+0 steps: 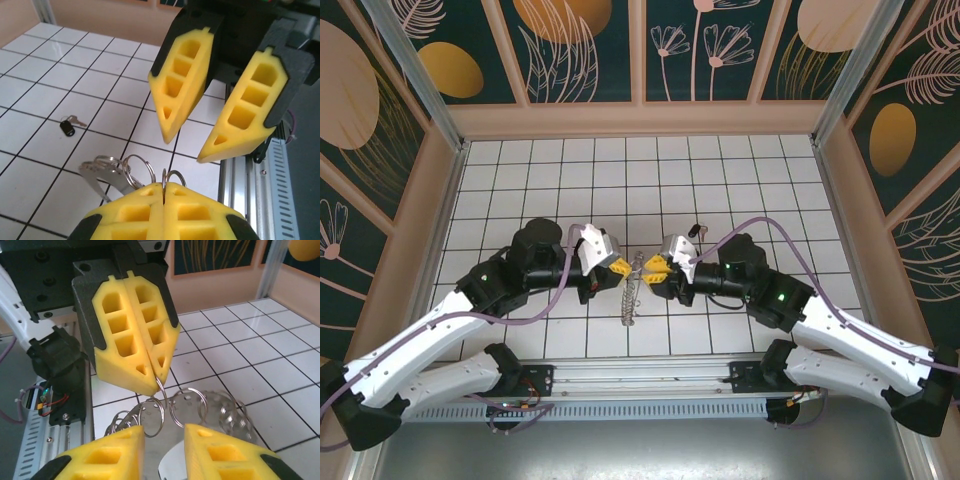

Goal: Put the keys on the keyring

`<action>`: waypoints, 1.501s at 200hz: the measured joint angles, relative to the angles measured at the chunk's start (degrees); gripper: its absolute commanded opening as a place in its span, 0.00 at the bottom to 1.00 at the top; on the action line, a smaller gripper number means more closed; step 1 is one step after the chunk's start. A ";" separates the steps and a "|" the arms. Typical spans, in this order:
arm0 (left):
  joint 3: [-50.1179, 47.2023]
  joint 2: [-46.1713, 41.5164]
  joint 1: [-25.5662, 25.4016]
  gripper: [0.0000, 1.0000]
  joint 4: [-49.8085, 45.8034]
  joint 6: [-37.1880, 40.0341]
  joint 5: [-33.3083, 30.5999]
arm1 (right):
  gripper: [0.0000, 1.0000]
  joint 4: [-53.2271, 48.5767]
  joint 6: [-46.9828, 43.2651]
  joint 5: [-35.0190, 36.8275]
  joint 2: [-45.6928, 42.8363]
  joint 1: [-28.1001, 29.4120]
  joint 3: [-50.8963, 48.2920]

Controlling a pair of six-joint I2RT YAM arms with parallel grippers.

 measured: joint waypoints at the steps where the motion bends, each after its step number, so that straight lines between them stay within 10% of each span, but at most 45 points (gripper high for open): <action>1: 0.04 0.07 0.00 0.00 -0.04 0.07 -0.07 | 0.27 -0.13 -0.02 0.17 -0.04 0.02 0.02; 300: 9.60 10.58 -5.05 0.00 -16.81 6.27 -2.16 | 0.18 -4.22 -3.41 -2.05 6.19 3.21 0.35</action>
